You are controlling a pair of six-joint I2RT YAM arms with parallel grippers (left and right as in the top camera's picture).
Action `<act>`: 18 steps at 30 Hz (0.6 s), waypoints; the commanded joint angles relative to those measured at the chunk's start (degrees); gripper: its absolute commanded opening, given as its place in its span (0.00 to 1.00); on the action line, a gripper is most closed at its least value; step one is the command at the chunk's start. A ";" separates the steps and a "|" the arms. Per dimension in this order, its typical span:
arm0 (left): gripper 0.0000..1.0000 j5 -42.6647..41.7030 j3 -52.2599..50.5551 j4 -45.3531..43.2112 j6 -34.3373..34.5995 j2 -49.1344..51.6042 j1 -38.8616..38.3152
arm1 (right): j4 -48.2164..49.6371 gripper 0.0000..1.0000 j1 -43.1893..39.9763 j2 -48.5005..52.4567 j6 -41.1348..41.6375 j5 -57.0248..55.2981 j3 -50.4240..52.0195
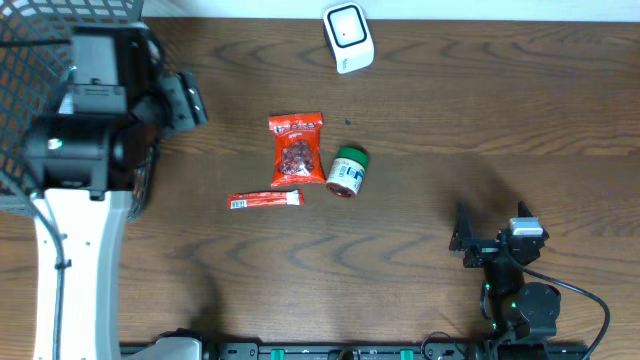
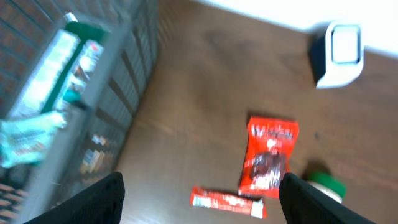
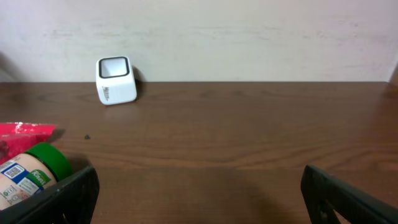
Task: Scan the item barcode
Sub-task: 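Move the left gripper back over the basket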
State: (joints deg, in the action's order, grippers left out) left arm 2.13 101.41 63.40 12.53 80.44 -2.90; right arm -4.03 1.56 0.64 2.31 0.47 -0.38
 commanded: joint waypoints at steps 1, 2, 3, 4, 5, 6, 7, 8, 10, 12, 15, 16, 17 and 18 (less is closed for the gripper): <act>0.79 0.94 5.05 0.61 -1.16 -0.94 2.21 | -0.17 0.99 -0.24 -0.26 -0.24 0.04 0.09; 0.79 0.94 5.88 0.61 -1.16 -0.94 2.78 | -0.17 0.99 -0.24 -0.26 -0.24 0.04 0.09; 0.79 0.94 6.73 0.59 -1.20 -0.94 3.50 | -0.17 0.99 -0.24 -0.26 -0.24 0.04 0.09; 0.79 0.96 7.37 0.37 -1.42 -0.94 4.13 | -0.17 0.99 -0.24 -0.26 -0.24 0.04 0.09; 0.80 0.96 7.93 0.09 -1.62 -0.94 4.98 | -0.17 0.99 -0.24 -0.26 -0.24 0.04 0.09; 0.80 0.96 8.33 -0.24 -1.62 -0.94 5.77 | -0.17 0.99 -0.24 -0.26 -0.24 0.04 0.09; 0.80 0.96 8.52 -0.61 -1.62 -0.96 6.60 | -0.17 0.99 -0.24 -0.26 -0.24 0.04 0.09; 0.80 0.96 8.57 -1.07 -1.62 -1.05 7.58 | -0.17 0.99 -0.24 -0.26 -0.24 0.04 0.09; 0.80 0.96 8.57 -1.29 -1.60 -1.05 9.29 | -0.17 0.99 -0.24 -0.26 -0.24 0.04 0.09; 0.80 0.96 8.57 -1.11 -1.57 -1.05 10.73 | -0.17 0.99 -0.24 -0.26 -0.24 0.04 0.09; 0.80 0.96 8.57 -0.92 -1.57 -1.05 12.26 | -0.17 0.99 -0.24 -0.26 -0.24 0.04 0.09; 0.80 0.94 8.57 -0.76 -1.60 -1.05 12.52 | -0.17 0.99 -0.24 -0.26 -0.24 0.04 0.09; 0.80 0.96 8.55 -0.52 -1.60 -1.05 12.61 | -0.17 0.99 -0.24 -0.26 -0.24 0.04 0.09; 0.80 0.96 8.55 -0.22 -1.60 -1.05 12.63 | -0.17 0.99 -0.24 -0.26 -0.24 0.04 0.09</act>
State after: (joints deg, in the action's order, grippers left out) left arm 2.15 108.92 62.70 11.75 79.92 9.28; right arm -4.03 1.56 0.64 2.33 0.47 -0.38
